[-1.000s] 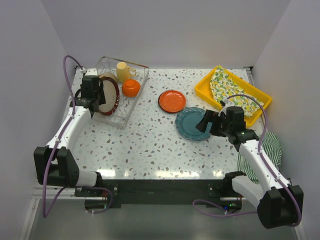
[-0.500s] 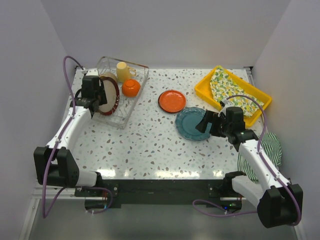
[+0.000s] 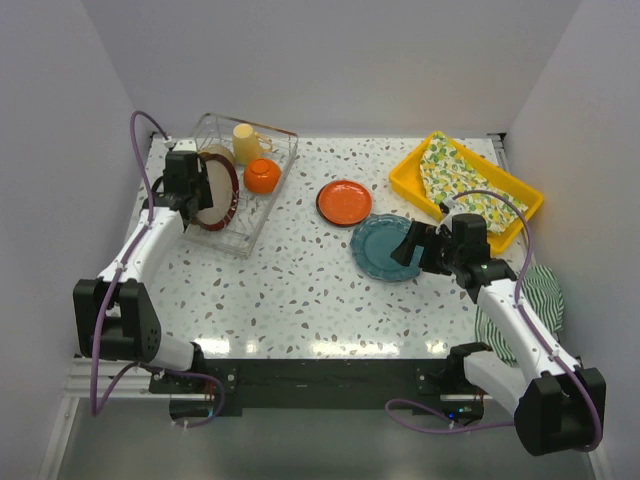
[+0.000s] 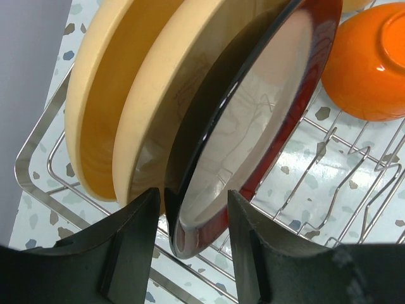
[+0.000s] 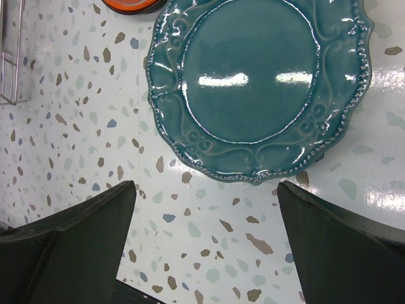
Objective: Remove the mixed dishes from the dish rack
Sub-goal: Pick up the plate from the dish rack, then place the plate at the center of the board.
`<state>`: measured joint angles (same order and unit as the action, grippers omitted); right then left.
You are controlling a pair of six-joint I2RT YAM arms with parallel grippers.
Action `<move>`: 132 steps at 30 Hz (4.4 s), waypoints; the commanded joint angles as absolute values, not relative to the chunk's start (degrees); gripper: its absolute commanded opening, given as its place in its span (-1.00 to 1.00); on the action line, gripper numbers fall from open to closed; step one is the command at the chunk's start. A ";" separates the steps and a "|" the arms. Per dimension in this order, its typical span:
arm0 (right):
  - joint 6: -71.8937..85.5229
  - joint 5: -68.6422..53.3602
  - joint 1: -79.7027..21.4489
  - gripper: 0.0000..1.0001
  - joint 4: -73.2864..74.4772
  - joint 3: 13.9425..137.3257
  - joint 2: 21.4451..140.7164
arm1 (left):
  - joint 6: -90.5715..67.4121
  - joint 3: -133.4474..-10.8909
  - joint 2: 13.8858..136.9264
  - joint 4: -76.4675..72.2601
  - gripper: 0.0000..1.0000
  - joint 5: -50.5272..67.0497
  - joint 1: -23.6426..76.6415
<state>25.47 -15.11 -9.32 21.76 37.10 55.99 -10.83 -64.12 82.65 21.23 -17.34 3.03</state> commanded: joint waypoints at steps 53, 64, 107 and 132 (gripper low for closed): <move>25.40 -19.60 -9.49 0.97 18.81 37.09 56.43 | 1.23 -78.13 73.04 20.74 -1.00 -1.49 0.00; 26.89 -26.09 -9.84 0.97 15.38 38.41 56.95 | -2.81 -81.47 69.26 24.08 -1.00 -0.01 0.09; 55.36 -36.30 -28.65 0.82 -26.98 49.31 80.85 | -54.14 -46.94 57.04 -9.05 -1.00 41.04 6.86; 51.59 -35.77 -28.39 -1.00 -20.75 45.79 74.98 | -44.59 -43.67 55.81 0.85 -0.10 37.10 7.47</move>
<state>55.88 -36.10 -28.14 -21.74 46.22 78.65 -51.44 -40.47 57.78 -1.28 38.70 6.98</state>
